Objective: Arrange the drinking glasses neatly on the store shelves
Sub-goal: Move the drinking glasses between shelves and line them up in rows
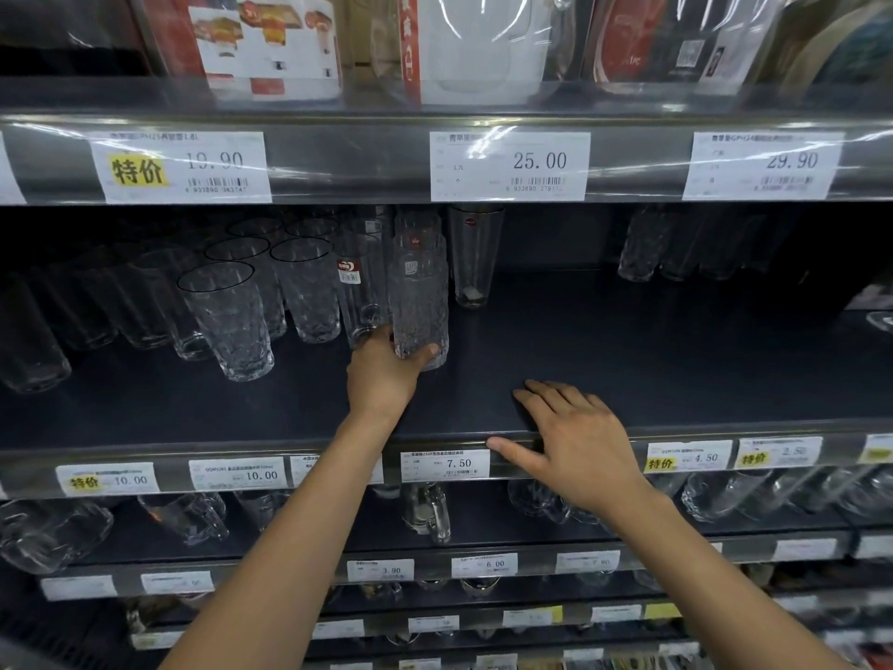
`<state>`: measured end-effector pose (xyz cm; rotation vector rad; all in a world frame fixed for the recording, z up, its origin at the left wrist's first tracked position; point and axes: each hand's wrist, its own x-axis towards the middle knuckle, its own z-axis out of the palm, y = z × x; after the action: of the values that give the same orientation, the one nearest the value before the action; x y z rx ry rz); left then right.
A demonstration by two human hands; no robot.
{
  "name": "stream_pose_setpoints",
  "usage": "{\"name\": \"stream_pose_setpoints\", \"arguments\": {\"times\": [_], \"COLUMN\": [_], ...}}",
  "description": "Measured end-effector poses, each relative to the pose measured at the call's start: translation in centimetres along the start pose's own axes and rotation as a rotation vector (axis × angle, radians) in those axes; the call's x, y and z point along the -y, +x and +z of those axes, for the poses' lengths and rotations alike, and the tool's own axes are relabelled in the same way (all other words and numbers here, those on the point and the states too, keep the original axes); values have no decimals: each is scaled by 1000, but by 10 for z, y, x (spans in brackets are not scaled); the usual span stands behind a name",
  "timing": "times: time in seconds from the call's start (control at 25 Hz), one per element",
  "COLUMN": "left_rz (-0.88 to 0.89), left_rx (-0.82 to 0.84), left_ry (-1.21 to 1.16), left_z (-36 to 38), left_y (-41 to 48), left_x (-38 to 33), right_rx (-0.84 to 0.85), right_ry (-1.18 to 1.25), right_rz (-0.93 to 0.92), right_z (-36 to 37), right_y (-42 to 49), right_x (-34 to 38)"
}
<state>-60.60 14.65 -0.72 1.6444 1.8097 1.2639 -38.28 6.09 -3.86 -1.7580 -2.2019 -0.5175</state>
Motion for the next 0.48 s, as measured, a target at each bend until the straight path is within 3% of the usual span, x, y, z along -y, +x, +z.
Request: {"name": "stream_pose_setpoints", "arguments": {"times": [0.48], "left_rz": [-34], "left_rx": [43], "left_ry": [-48], "left_z": [0], "left_y": [4], "left_x": [3], "right_rx": [158], "right_ry": [41], "right_rz": [38], "right_z": [-18], "right_y": [0], "right_x": [5]}}
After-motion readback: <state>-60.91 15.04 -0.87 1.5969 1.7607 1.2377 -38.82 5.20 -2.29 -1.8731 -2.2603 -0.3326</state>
